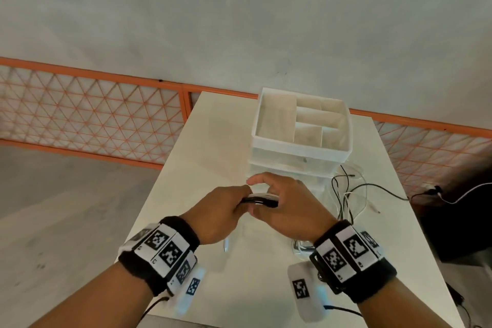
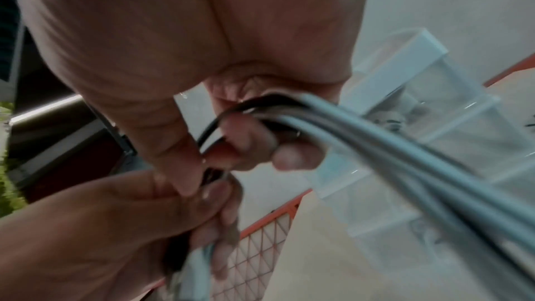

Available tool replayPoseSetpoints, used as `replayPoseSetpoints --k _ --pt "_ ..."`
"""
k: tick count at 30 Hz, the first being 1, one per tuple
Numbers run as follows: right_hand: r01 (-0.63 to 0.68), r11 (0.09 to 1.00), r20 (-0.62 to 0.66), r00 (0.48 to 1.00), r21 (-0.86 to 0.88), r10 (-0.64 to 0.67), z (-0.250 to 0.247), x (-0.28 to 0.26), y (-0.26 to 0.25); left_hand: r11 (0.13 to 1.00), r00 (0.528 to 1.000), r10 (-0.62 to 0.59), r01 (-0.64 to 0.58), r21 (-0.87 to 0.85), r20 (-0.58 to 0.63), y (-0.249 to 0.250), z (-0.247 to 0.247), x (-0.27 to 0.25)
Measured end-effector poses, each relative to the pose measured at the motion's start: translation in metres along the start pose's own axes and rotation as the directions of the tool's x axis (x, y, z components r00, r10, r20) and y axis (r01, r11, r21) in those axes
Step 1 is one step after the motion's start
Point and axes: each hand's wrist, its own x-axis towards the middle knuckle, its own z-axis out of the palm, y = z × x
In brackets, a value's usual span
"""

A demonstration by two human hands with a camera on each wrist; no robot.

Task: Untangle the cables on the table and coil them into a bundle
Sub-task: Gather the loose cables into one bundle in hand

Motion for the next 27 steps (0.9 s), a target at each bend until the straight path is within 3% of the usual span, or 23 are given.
replayPoseSetpoints --k 3,6,8,11,14,16,18,22,24,27 --pt "0.043 0.996 -0.1 0.994 0.078 -0.035 0.004 0.001 -0.007 0.997 0.994 -0.006 -0.004 -0.083 -0.11 0.001 -0.009 0.0" --pt "0.105 0.976 -0.187 0.98 0.191 -0.069 0.0 -0.005 -0.006 0.925 0.969 -0.169 0.092 -0.37 -0.181 -0.006 -0.012 -0.008" --pt "0.133 0.937 -0.231 0.971 0.322 -0.059 -0.006 -0.011 -0.002 0.716 0.958 -0.278 0.158 -0.68 -0.07 -0.014 -0.004 -0.016" --pt "0.141 0.867 -0.277 0.961 0.478 -0.004 -0.012 -0.017 0.004 0.298 0.951 -0.256 0.247 -0.922 0.172 -0.015 0.012 -0.024" --pt "0.132 0.811 -0.28 0.959 0.569 0.04 -0.013 -0.022 0.006 0.054 0.927 -0.256 0.298 -0.953 0.275 -0.004 0.01 -0.014" --pt "0.133 0.809 -0.266 0.964 0.572 0.029 -0.014 -0.026 0.008 -0.027 0.924 -0.252 0.291 -0.956 0.288 0.001 0.003 -0.007" --pt "0.129 0.826 -0.232 0.973 0.548 0.002 -0.017 -0.031 0.008 0.022 0.929 -0.272 0.265 -0.964 0.249 0.004 -0.007 -0.002" --pt "0.081 0.893 -0.157 0.987 0.443 -0.012 -0.024 -0.036 0.005 0.432 0.909 -0.408 0.28 -0.857 0.091 0.008 -0.025 0.008" --pt "0.044 0.919 -0.126 0.992 0.392 0.006 -0.025 -0.035 0.004 0.597 0.916 -0.398 0.295 -0.746 0.043 0.01 -0.03 0.012" --pt "0.024 0.949 -0.089 0.996 0.316 0.005 -0.025 -0.031 0.002 0.73 0.929 -0.37 0.289 -0.619 -0.004 0.014 -0.033 0.014"
